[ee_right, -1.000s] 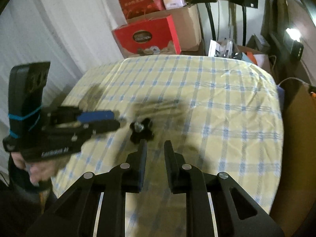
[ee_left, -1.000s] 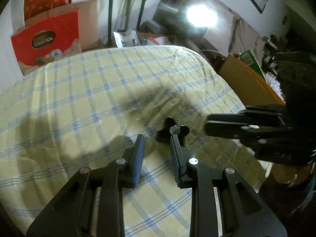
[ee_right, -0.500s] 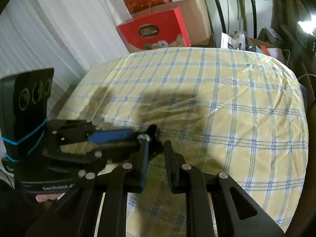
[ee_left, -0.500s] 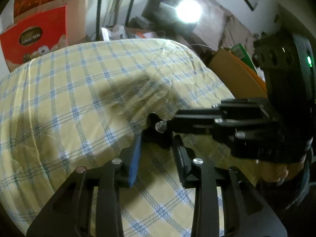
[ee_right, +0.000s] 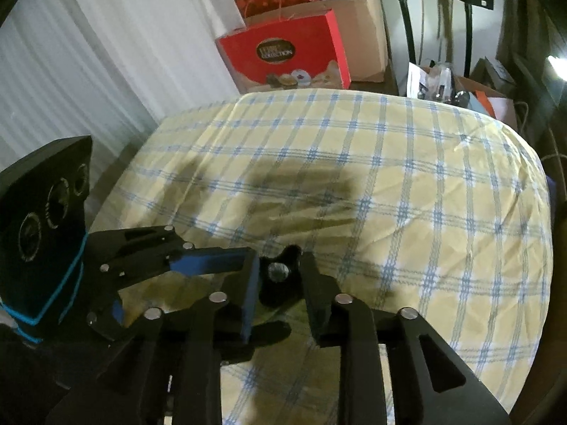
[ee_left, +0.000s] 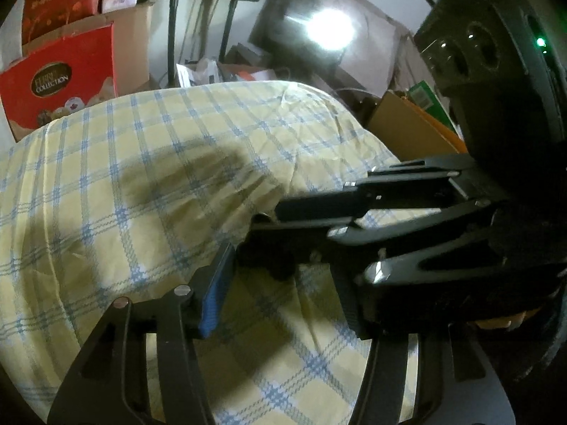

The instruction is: Organize objects

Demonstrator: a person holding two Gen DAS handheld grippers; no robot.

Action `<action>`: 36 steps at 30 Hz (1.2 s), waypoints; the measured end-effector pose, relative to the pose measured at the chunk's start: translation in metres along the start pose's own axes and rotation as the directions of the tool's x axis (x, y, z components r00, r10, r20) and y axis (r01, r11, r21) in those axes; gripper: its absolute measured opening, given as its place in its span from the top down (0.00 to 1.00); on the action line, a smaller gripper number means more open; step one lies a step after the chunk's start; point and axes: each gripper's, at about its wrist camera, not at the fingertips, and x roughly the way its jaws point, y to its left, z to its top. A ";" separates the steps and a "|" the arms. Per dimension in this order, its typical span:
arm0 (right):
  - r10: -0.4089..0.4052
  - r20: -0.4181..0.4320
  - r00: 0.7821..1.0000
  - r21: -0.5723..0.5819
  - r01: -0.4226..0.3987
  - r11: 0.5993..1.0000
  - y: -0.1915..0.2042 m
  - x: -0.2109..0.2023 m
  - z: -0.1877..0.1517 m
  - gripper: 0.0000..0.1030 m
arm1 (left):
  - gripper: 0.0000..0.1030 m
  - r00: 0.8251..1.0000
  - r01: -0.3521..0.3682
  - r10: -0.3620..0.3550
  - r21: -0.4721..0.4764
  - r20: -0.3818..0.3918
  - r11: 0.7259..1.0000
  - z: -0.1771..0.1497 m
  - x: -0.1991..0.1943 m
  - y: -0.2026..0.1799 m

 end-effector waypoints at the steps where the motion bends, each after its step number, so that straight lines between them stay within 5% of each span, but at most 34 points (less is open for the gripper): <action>1: 0.000 -0.017 1.000 -0.005 0.000 1.000 0.000 0.003 0.002 0.70 | 0.49 1.000 -0.009 0.009 -0.004 0.004 1.000 0.001 0.001 -0.001; 13: -0.024 -0.104 0.994 0.012 0.026 1.000 -0.002 0.017 0.006 0.78 | 0.49 0.998 -0.057 0.057 0.027 0.005 0.998 0.005 0.008 -0.011; 21: -0.039 -0.091 0.995 0.060 0.045 0.997 -0.007 0.007 0.005 0.79 | 0.77 0.999 -0.049 0.048 0.061 0.010 0.997 0.005 0.006 -0.022; 24: 0.004 -0.076 0.997 0.075 0.002 0.997 -0.008 -0.004 0.004 0.97 | 0.82 0.999 -0.050 0.049 0.080 0.011 0.996 0.006 0.006 -0.027; 36: -0.025 -0.040 0.999 0.116 0.030 0.993 -0.017 -0.024 -0.005 0.95 | 0.84 0.998 -0.059 0.058 0.066 0.018 0.996 0.005 0.005 -0.027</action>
